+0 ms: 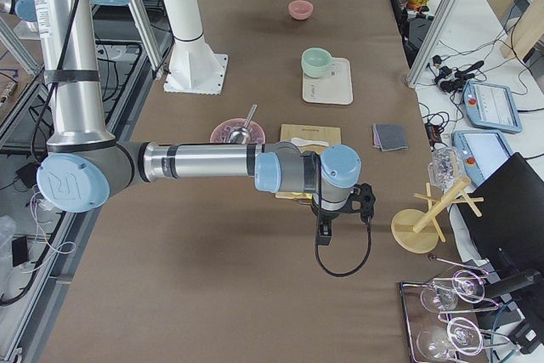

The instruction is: Stack pink bowl on green and place spoon

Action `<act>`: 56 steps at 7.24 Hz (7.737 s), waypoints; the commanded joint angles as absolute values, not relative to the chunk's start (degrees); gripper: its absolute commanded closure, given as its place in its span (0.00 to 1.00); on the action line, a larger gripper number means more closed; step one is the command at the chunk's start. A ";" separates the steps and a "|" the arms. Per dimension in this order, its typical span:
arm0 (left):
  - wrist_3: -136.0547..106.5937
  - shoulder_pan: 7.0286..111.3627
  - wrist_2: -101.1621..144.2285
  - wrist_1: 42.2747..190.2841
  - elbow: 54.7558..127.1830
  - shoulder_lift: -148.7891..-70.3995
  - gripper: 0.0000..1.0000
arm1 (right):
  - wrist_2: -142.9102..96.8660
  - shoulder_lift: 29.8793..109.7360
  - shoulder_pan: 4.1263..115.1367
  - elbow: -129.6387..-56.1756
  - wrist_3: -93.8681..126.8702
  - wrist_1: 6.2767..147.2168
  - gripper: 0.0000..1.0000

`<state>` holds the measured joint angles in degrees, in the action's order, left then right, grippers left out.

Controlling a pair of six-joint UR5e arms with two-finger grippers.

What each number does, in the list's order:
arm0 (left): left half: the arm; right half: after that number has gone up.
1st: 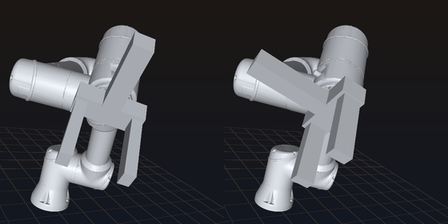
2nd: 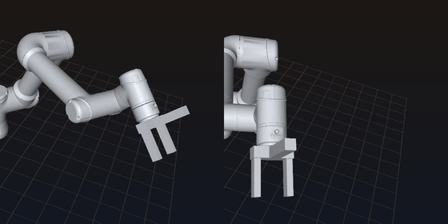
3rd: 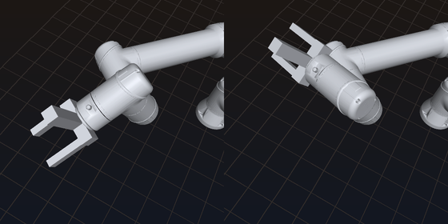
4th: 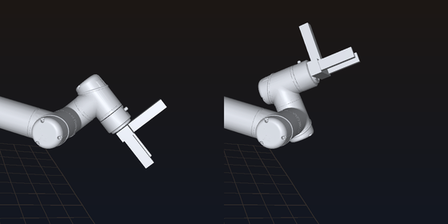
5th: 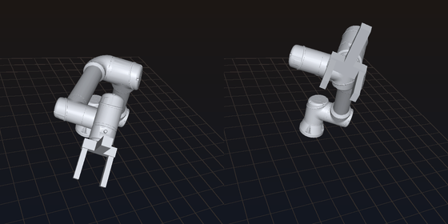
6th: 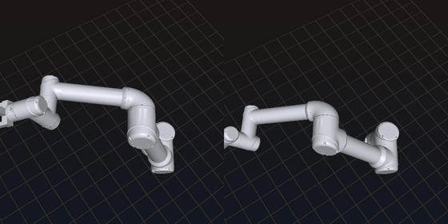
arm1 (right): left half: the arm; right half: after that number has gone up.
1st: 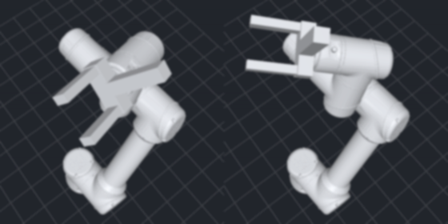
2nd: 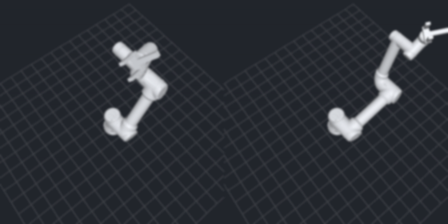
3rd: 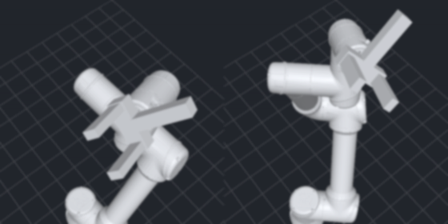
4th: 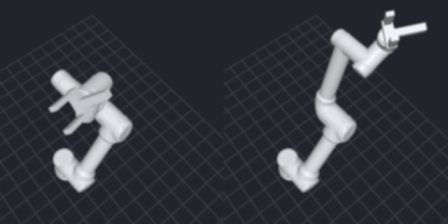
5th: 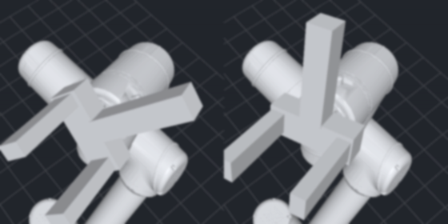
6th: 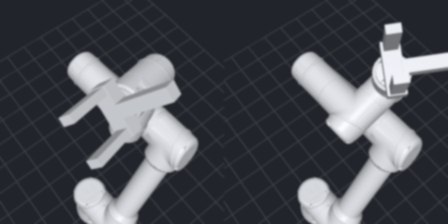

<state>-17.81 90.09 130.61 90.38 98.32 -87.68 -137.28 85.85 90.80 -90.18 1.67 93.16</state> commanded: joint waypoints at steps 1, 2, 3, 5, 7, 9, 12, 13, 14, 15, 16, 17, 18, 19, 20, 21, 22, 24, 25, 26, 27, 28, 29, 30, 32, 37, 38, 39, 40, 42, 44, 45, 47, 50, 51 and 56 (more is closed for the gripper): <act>-17.84 90.09 130.69 90.26 98.17 -87.80 0.01 | -137.29 85.78 90.79 -90.35 1.67 93.16 0.00; -17.84 90.09 130.61 90.26 98.26 -87.80 0.01 | -137.29 85.78 90.79 -90.35 1.76 93.16 0.00; -17.84 90.09 130.61 90.26 98.09 -87.89 0.01 | -137.29 85.69 90.79 -90.44 1.76 93.16 0.00; -17.75 90.09 130.52 90.26 98.35 -87.98 0.01 | -137.37 85.69 90.79 -90.44 1.76 93.16 0.00; -17.75 90.09 130.60 90.35 98.35 -88.24 0.01 | -137.29 85.69 90.79 -90.61 1.76 93.08 0.00; -17.41 90.09 130.52 90.61 97.04 -88.33 0.01 | -137.46 86.48 90.88 -92.71 1.76 93.16 0.00; -17.40 90.09 130.52 90.62 97.03 -88.68 0.01 | -137.72 86.57 90.88 -93.07 1.76 93.16 0.00; -17.40 90.09 130.52 90.53 96.94 -88.94 0.01 | -137.81 86.57 90.88 -93.34 1.84 93.16 0.00; -17.40 90.09 130.52 90.44 96.60 -89.64 0.01 | -137.81 86.14 90.88 -93.25 1.76 93.16 0.00; -17.40 90.09 130.52 90.35 96.59 -89.65 0.01 | -137.81 85.96 90.88 -93.25 1.76 93.16 0.00; -17.49 90.09 130.52 90.35 96.59 -89.65 0.01 | -137.73 86.22 90.88 -93.25 1.84 93.16 0.00; -17.49 90.09 130.60 90.35 96.77 -89.65 0.01 | -137.81 86.05 90.88 -93.16 1.76 93.16 0.00; -17.58 90.00 130.43 90.26 96.07 -90.95 0.01 | -137.81 86.22 90.88 -93.16 1.84 93.16 0.00; -17.58 90.00 130.52 90.26 95.46 -91.58 0.01 | -137.81 86.13 90.88 -93.08 1.85 93.16 0.00; -17.49 90.00 130.43 90.26 95.54 -91.23 0.01 | -137.90 85.96 90.88 -93.34 1.85 93.16 0.00; -17.49 90.00 130.17 90.35 94.58 -91.67 0.01 | -137.90 85.96 90.88 -93.86 1.93 93.16 0.00; -17.49 90.00 130.17 90.35 94.57 -91.67 0.01 | -137.81 85.87 90.88 -93.78 1.93 93.16 0.00; -17.49 90.00 130.52 90.44 95.10 -92.28 0.01 | -138.69 86.04 90.88 -93.96 2.02 93.25 0.00; -17.49 90.00 130.60 90.53 95.10 -92.29 0.01 | -138.87 86.04 90.88 -93.78 2.02 93.25 0.00; -17.49 90.00 130.61 90.61 95.18 -91.59 0.01 | -138.87 86.39 90.88 -93.61 2.02 93.25 0.00; -17.49 90.00 130.61 90.62 95.27 -91.58 0.01 | -138.95 86.57 90.88 -93.60 2.02 93.25 0.00; -17.49 89.91 130.61 90.62 95.19 -91.58 0.01 | -138.96 86.66 90.88 -93.52 1.93 93.25 0.00; -17.49 90.00 130.69 90.62 95.45 -91.50 0.01 | -138.87 86.66 90.88 -93.52 2.02 93.25 0.00; -17.49 89.91 130.61 90.53 95.36 -91.49 0.01 | -138.95 86.66 90.88 -93.60 2.02 93.25 0.00; -17.58 89.91 130.69 90.61 95.45 -91.93 0.01 | -138.96 86.66 90.88 -93.78 2.02 93.25 0.00; -17.49 89.48 132.35 91.32 95.98 -91.76 0.01 | -140.27 86.57 90.88 -93.87 2.02 93.25 0.00; -17.40 89.30 132.80 92.01 96.15 -91.76 0.01 | -140.27 86.57 90.88 -93.87 2.02 93.25 0.00; -17.66 89.12 132.45 93.85 94.67 -91.67 0.01 | -140.27 86.57 90.88 -93.87 2.02 93.25 0.00; -17.40 88.86 132.71 94.30 94.14 -92.89 0.01 | -140.36 86.66 90.88 -93.87 2.02 93.25 0.00; -18.89 88.42 133.15 94.58 96.31 -94.03 0.01 | -140.36 86.75 90.88 -94.13 1.85 93.16 0.00; -32.37 81.17 133.86 93.87 101.48 -98.07 0.01 | -140.19 86.66 90.88 -94.13 1.85 93.08 0.00; -38.43 75.38 133.60 94.56 104.30 -98.17 0.01 | -139.92 86.66 90.88 -94.13 1.67 93.08 0.00; -55.46 62.13 125.91 111.67 103.30 -93.47 0.02 | -140.62 86.66 90.88 -94.13 2.02 93.16 0.00; -63.98 54.67 123.13 136.39 88.60 -91.49 0.03 | -140.98 86.66 90.79 -94.13 2.02 93.16 0.00; -63.81 54.76 123.66 136.41 89.29 -90.80 0.03 | -141.06 86.57 90.79 -94.22 2.11 93.16 0.00; -63.19 54.23 126.55 136.67 92.98 -85.52 0.38 | -141.15 86.40 90.79 -94.57 2.11 93.16 0.00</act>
